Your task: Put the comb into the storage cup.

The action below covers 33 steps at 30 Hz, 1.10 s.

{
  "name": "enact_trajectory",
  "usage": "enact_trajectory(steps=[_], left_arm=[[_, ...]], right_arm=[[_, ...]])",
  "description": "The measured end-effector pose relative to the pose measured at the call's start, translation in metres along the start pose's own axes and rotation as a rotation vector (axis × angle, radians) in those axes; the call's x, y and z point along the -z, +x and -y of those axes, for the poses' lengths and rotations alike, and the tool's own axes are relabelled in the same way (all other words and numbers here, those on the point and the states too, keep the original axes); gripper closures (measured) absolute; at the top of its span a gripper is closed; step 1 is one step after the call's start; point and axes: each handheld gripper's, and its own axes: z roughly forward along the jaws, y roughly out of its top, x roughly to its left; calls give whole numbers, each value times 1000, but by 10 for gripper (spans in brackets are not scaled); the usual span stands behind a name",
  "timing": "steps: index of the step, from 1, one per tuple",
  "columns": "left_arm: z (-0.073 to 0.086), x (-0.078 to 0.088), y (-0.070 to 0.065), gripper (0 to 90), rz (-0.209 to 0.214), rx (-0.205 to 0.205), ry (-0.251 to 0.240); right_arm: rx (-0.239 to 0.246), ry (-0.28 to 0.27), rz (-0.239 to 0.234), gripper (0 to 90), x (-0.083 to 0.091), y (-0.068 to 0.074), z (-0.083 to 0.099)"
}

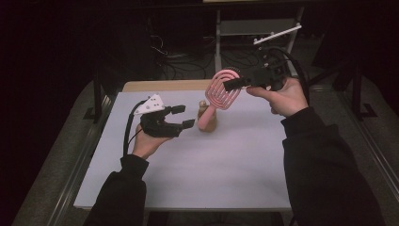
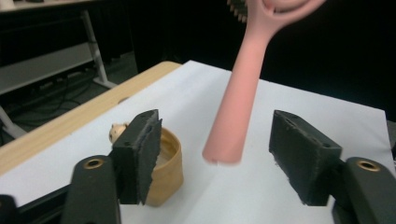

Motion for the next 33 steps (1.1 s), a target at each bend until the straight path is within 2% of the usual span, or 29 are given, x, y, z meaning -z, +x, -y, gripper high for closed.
enact_trajectory(steps=[4, 9, 11, 12, 13, 16, 22, 25, 33], left_arm=[[5, 4, 3, 319, 7, 17, -4], [11, 8, 6, 257, 10, 26, 6], [13, 10, 7, 241, 11, 43, 4], [13, 10, 7, 228, 11, 43, 4], [15, 11, 8, 205, 16, 59, 17], [19, 13, 8, 162, 10, 55, 35], [26, 17, 10, 97, 11, 75, 32], [31, 18, 10, 9, 17, 73, 28], [44, 21, 13, 0, 10, 80, 44]], right_arm=[[-4, -14, 9, 630, 8, 0, -3], [2, -26, 37, 630, 19, 1, -7], [1, -33, 46, 630, 23, 0, -8], [-2, -37, 50, 630, 25, 0, -9], [-4, -40, 52, 630, 26, -1, -10], [-9, -51, 64, 630, 31, -4, -12], [-17, -65, 86, 630, 38, -9, -15], [-23, -74, 96, 630, 40, -11, -16], [-35, -98, 120, 630, 42, -17, -20]])
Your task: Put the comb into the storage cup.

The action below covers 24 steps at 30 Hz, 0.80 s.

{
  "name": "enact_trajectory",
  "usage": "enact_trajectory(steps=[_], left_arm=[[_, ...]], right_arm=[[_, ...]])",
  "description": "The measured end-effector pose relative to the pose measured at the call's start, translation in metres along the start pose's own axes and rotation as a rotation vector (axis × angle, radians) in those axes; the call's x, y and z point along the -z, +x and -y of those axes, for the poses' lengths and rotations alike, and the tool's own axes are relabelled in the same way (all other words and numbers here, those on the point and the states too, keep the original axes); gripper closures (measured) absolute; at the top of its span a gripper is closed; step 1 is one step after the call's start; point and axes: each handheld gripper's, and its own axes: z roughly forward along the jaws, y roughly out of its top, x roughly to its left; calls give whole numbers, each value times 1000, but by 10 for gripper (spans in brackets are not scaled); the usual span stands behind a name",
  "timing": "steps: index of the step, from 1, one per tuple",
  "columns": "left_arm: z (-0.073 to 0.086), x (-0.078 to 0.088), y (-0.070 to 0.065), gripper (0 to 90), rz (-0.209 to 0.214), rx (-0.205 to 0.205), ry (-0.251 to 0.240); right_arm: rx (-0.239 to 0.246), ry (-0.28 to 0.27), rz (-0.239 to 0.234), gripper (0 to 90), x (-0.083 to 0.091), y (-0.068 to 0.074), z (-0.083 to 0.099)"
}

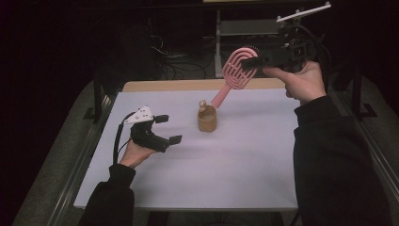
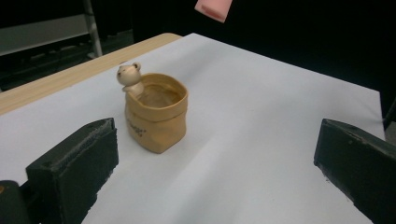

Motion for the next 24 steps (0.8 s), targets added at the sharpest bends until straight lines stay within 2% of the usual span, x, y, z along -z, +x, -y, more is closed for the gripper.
enact_trajectory(steps=[3, 8, 13, 17, 24], left_arm=[[7, 6, 4, 0, -23, 14, -16], [18, 12, 10, 0, -49, 27, -16], [26, 15, 14, 0, -59, 38, -28], [34, 19, 18, 0, -70, 27, -30], [46, 24, 22, 0, -82, 43, -33]], right_arm=[[-1, -9, 12, 630, 0, -3, -2], [1, -10, 42, 630, -5, -5, -6], [3, -7, 48, 630, -11, -7, -9], [2, -1, 53, 630, -16, -7, -10], [2, 14, 71, 630, -26, -8, -12]])
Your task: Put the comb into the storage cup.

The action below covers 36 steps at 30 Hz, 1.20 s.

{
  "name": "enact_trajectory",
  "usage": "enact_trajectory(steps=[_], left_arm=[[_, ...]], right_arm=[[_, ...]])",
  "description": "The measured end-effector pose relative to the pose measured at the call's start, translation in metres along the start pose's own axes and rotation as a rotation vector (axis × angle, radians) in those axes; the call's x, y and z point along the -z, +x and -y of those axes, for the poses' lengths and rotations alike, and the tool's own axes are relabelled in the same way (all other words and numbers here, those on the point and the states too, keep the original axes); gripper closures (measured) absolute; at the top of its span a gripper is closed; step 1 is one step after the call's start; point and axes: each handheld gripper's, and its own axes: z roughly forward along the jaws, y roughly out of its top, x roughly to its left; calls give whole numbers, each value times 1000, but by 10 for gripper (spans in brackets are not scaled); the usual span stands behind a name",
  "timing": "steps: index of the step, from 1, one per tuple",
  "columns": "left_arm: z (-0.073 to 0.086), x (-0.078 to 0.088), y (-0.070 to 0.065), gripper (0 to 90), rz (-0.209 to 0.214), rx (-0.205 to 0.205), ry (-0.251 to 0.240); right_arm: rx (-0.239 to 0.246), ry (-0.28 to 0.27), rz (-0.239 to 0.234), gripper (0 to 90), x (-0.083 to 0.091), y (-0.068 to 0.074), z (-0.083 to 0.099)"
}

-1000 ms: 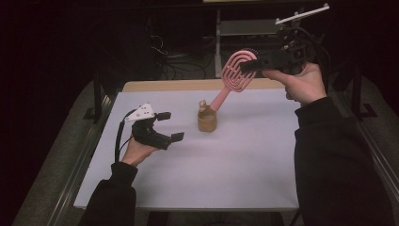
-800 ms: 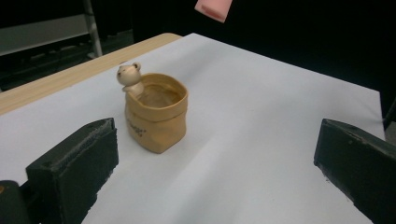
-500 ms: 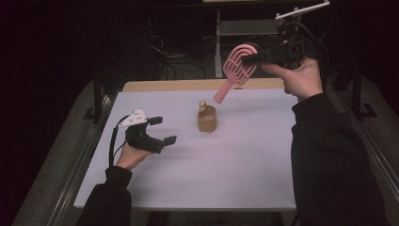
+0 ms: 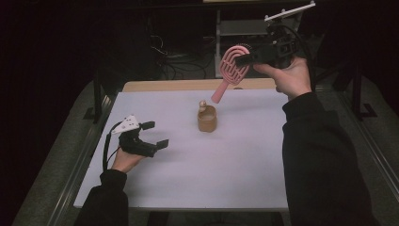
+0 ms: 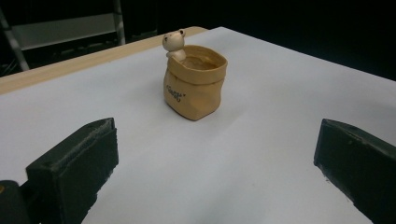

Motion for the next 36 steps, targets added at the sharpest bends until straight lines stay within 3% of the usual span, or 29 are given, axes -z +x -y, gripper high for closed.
enact_trajectory(steps=[9, 21, 36], left_arm=[[11, 4, 4, 0, -15, 10, -1], [21, 11, 8, 0, -27, 6, -51], [23, 8, 4, 0, -17, -10, -23]], right_arm=[[4, 21, -4, 630, -18, -1, 0], [-5, 50, -14, 630, -42, -7, 8], [-28, 78, -7, 630, -67, -17, 18]])
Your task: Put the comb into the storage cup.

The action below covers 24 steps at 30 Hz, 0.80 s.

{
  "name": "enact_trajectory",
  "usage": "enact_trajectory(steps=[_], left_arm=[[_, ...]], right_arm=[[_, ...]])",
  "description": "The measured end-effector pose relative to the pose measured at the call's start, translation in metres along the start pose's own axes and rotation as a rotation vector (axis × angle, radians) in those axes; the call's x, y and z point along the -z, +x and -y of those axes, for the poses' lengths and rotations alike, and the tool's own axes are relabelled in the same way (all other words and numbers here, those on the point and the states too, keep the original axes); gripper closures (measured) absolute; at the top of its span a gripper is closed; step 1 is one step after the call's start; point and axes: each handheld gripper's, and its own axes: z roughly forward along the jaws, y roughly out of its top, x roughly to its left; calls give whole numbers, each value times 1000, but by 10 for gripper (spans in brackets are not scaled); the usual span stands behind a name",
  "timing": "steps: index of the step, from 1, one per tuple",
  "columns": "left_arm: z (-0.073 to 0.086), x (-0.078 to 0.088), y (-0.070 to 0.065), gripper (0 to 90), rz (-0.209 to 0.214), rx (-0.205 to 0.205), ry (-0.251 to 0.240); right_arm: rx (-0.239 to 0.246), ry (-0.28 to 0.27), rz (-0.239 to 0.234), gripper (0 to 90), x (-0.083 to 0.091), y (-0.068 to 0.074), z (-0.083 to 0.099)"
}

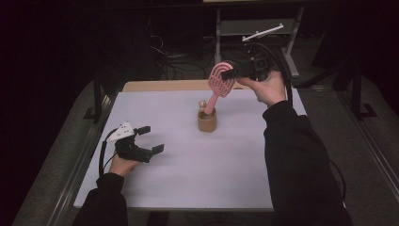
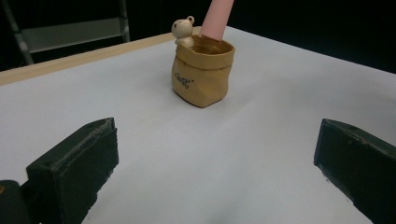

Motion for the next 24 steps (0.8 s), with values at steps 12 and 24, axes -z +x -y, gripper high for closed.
enact_trajectory(steps=[12, 24], left_arm=[[0, -1, -4, 0, -1, -23, 17], [0, 1, -4, 0, -3, -20, 13]], right_arm=[[-17, 26, -3, 630, -22, -7, 7], [-41, 40, -6, 630, -36, -14, 11]])
